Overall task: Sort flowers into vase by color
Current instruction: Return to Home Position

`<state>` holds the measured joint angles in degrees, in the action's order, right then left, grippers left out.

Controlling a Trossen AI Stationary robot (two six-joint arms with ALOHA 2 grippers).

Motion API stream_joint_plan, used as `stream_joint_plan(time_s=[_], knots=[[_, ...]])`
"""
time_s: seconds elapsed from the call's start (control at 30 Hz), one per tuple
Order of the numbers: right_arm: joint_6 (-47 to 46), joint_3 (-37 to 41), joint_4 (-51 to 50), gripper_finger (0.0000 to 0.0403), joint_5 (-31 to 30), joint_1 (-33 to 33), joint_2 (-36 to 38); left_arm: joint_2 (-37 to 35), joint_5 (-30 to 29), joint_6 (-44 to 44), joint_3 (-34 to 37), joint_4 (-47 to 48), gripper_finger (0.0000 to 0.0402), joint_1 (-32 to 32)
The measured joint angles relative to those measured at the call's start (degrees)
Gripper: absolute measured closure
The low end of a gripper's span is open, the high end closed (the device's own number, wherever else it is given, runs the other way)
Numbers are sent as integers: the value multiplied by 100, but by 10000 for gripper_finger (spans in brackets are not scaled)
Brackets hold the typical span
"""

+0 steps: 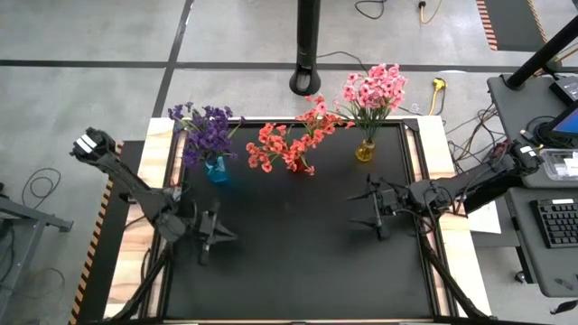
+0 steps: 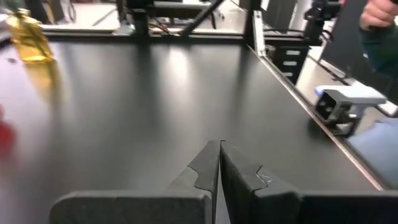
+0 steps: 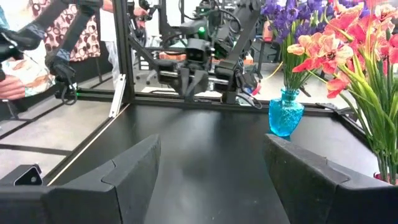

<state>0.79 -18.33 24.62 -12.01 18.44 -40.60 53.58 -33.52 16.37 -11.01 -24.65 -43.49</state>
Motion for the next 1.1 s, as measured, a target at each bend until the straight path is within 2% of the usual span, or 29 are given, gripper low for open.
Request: stream_joint_plan(time_s=[0.1, 0.37, 0.53, 0.73, 1.1], knots=[[160, 0, 88, 129, 0, -31, 0, -421, 10, -289, 219, 7, 402, 207], [475, 0, 321, 129, 107, -536, 0, -1414, 469, -1375, 496, 159, 402, 747], [519, 0, 299, 129, 599, -931, 45, -2158, 565, -1392, 560, 901, 401, 904], [528, 107, 274, 129, 795, -1265, 194, -3003, 606, -1395, 560, 1710, 401, 910], [371, 701, 273, 129, 800, -1491, 1085, -4375, 564, -1395, 560, 3052, 401, 910]])
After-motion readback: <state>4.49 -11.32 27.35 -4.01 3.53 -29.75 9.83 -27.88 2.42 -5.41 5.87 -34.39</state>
